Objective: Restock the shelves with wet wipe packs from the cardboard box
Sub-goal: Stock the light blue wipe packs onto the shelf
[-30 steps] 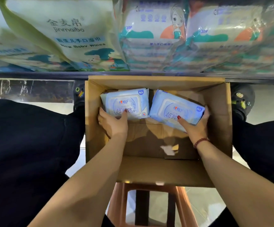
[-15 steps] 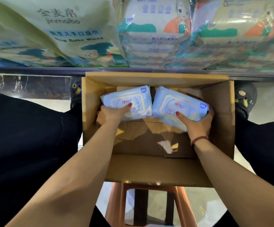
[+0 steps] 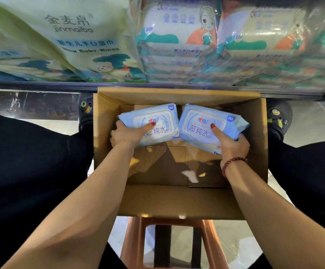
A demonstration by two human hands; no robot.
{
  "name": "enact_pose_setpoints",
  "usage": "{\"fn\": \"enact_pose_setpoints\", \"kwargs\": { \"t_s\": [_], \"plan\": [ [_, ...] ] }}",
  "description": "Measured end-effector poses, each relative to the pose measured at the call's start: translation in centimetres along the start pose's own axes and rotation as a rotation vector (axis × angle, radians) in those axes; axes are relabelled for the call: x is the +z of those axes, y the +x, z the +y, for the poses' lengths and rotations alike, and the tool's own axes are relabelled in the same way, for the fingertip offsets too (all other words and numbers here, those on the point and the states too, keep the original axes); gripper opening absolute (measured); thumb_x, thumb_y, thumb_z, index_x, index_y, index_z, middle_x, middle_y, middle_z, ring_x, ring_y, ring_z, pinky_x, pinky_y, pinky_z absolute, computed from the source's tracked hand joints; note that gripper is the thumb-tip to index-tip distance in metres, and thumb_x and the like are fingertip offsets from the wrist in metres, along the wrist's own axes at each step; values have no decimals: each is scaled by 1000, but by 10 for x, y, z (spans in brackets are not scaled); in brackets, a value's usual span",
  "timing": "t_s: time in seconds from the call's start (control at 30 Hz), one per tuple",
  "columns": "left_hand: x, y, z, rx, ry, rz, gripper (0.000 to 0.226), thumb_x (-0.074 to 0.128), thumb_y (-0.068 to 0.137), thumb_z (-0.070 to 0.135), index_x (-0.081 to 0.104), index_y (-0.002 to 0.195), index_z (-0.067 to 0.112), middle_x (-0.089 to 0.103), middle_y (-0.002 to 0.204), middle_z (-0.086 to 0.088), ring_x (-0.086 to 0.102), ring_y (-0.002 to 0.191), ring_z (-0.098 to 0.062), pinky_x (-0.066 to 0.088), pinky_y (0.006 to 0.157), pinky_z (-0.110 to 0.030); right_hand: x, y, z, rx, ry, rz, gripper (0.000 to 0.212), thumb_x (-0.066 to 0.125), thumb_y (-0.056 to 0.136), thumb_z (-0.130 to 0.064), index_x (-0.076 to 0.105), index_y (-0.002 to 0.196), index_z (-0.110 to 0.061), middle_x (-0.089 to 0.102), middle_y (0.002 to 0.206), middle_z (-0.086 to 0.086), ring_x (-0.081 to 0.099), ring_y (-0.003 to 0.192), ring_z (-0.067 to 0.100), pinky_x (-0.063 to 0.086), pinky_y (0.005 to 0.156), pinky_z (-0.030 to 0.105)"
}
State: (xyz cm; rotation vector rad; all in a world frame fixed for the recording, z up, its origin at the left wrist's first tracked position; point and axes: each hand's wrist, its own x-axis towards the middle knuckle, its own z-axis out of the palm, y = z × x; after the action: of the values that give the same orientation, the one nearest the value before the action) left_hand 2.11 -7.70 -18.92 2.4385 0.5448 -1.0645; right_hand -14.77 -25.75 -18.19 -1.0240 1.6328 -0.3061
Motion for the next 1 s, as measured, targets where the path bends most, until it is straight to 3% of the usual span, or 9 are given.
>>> {"fn": "enact_pose_setpoints", "kwargs": {
  "t_s": [0.13, 0.2, 0.3, 0.4, 0.5, 0.57, 0.63, 0.77, 1.0],
  "plan": [
    [4, -6, 6, 147, 51, 75, 102, 76, 50, 74, 36, 130, 24, 39, 135, -14, 36, 129, -37, 32, 109, -47, -3, -1, 2, -69, 9, -29, 56, 90, 60, -24, 64, 108, -12, 71, 104, 4, 70, 92, 16, 59, 77, 40],
    [0, 1, 10, 217, 18, 31, 105, 75, 42, 79, 37, 122, 22, 50, 127, -9, 46, 121, -34, 35, 105, -50, 0, -4, 2, -100, -18, -57, 62, 91, 58, -24, 56, 108, -14, 68, 108, 2, 68, 96, 15, 59, 78, 39],
    [-6, 6, 15, 221, -115, -54, 106, 79, 34, 76, 36, 114, 21, 59, 111, 3, 58, 104, -23, 49, 93, -48, 1, -5, -2, -87, -28, -125, 67, 86, 65, -9, 39, 111, -14, 62, 111, 1, 64, 97, 9, 58, 72, 24],
    [-7, 11, 13, 191, -166, -30, 104, 88, 42, 60, 34, 119, 17, 55, 111, 5, 55, 105, -20, 49, 95, -43, 0, -2, -9, -34, -13, -176, 66, 85, 64, -6, 45, 116, -6, 66, 106, -1, 67, 89, 7, 55, 60, 16],
    [-7, 21, 8, 129, -247, -103, 128, 91, 31, 63, 35, 137, 15, 58, 122, 7, 55, 115, -17, 47, 100, -42, -4, 7, -14, 34, -40, -320, 53, 84, 66, -8, 65, 115, -8, 73, 103, 5, 71, 89, 17, 58, 67, 28],
    [-7, 28, 5, 134, -319, -257, 118, 94, 25, 58, 53, 129, 21, 69, 114, 8, 65, 106, -15, 51, 96, -42, -5, 13, -18, 86, -61, -403, 52, 84, 65, -11, 67, 114, -11, 73, 105, 6, 71, 93, 22, 59, 77, 38],
    [-6, 33, 1, 145, -354, -326, 107, 97, 26, 49, 58, 123, 24, 73, 107, 8, 70, 97, -15, 54, 91, -40, -4, 16, -23, 106, -81, -430, 56, 86, 63, -14, 66, 115, -12, 73, 106, 6, 71, 93, 21, 59, 80, 40],
    [-1, 35, -1, 153, -417, -330, 107, 99, 28, 42, 56, 124, 22, 72, 109, 7, 71, 96, -15, 56, 87, -39, -3, 17, -19, 86, -69, -441, 69, 89, 54, -27, 64, 117, -13, 73, 106, 3, 71, 94, 19, 58, 80, 41],
    [2, 26, -19, 135, -478, -220, 101, 98, 24, 45, 62, 115, 21, 74, 102, 5, 72, 91, -17, 59, 79, -43, -1, 17, -9, 72, -91, -324, 61, 90, 52, -14, 68, 108, -15, 74, 99, 0, 72, 88, 17, 59, 79, 44]
  ]
}}
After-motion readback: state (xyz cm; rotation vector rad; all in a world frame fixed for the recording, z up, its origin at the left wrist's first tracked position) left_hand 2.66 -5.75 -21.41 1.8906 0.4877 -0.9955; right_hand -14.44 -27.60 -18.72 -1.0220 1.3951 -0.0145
